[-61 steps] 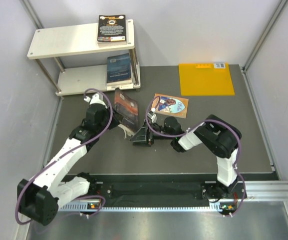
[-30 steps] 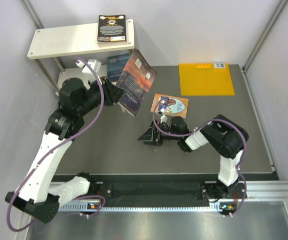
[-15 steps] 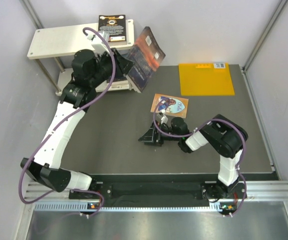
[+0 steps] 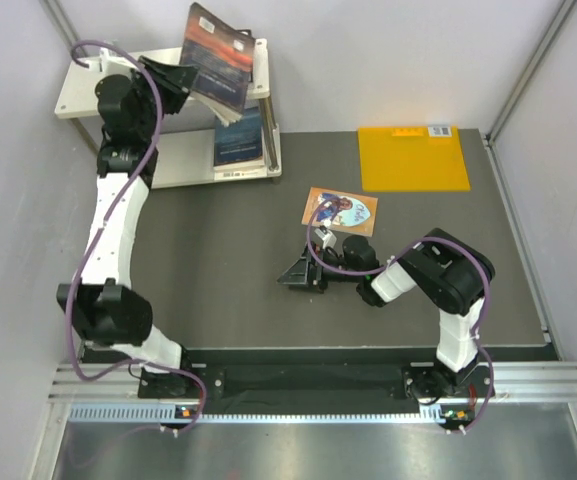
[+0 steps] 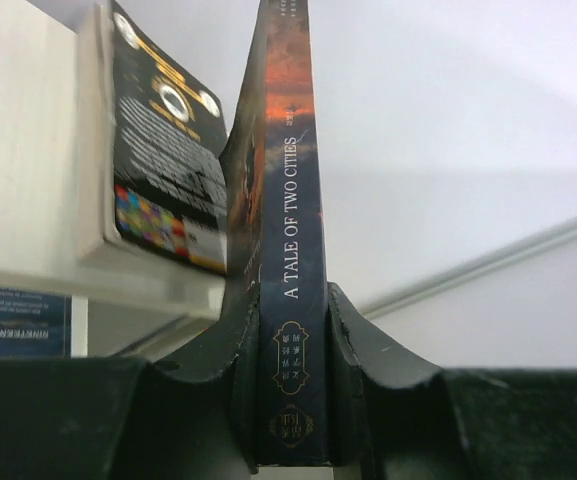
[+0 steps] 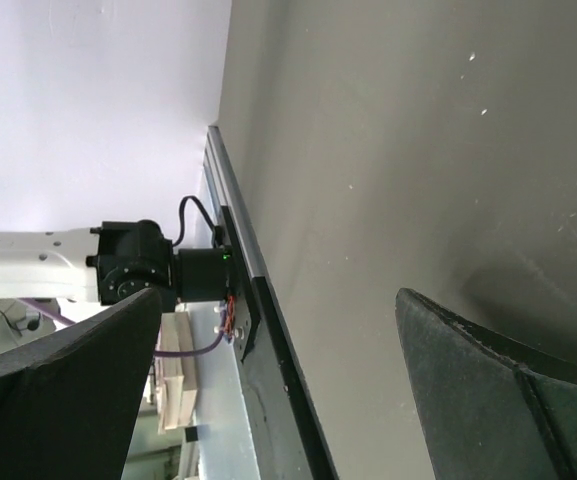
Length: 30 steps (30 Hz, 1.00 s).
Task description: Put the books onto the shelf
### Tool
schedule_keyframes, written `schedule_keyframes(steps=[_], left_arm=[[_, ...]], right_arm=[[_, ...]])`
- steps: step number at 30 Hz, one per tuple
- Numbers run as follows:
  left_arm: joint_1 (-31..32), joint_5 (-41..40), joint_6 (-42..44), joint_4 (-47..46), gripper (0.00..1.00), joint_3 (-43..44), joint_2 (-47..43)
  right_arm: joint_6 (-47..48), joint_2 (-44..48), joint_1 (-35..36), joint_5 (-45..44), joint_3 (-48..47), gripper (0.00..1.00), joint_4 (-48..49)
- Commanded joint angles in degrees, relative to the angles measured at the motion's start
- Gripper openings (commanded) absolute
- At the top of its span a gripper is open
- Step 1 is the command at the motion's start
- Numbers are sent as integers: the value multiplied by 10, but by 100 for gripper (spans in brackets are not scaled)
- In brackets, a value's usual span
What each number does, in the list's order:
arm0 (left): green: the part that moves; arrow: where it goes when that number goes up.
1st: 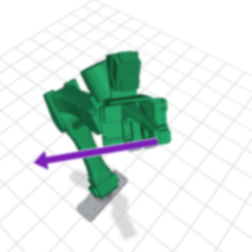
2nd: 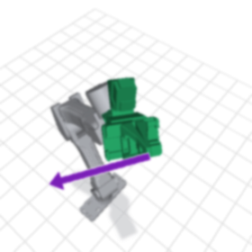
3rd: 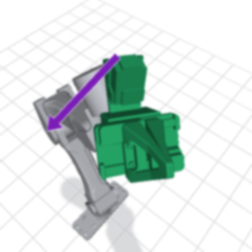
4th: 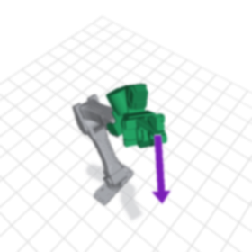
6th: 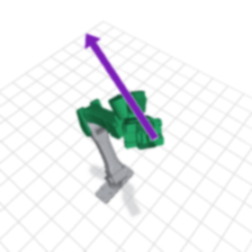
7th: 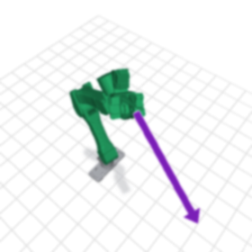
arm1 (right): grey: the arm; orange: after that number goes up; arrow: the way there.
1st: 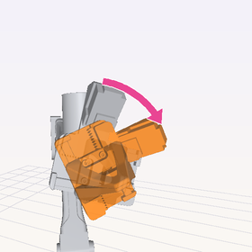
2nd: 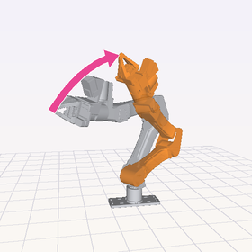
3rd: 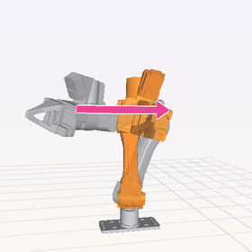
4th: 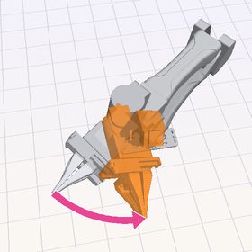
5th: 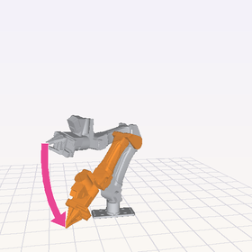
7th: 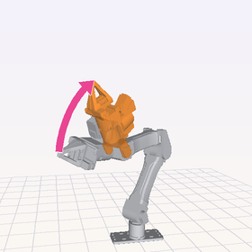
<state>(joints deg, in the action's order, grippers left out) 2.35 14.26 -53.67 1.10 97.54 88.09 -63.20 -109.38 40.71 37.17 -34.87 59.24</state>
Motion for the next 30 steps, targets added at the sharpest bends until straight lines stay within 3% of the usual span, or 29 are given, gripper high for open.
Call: schedule_keyframes(steps=[1, 7, 23, 30], left_arm=[[-20, 48, -149, -190, 0, 81, 42], [-48, 73, -248, -261, 0, 89, 98], [-49, 6, -252, -283, 0, 46, 71], [-46, 2, -304, -337, 0, 25, 75]], right_arm=[[2, -9, 1, 4, 0, 100, 46], [-3, -15, 2, 6, -1, 100, 51], [-17, -36, 2, 19, -11, 100, 66], [-21, -42, 2, 21, -12, 100, 70]])
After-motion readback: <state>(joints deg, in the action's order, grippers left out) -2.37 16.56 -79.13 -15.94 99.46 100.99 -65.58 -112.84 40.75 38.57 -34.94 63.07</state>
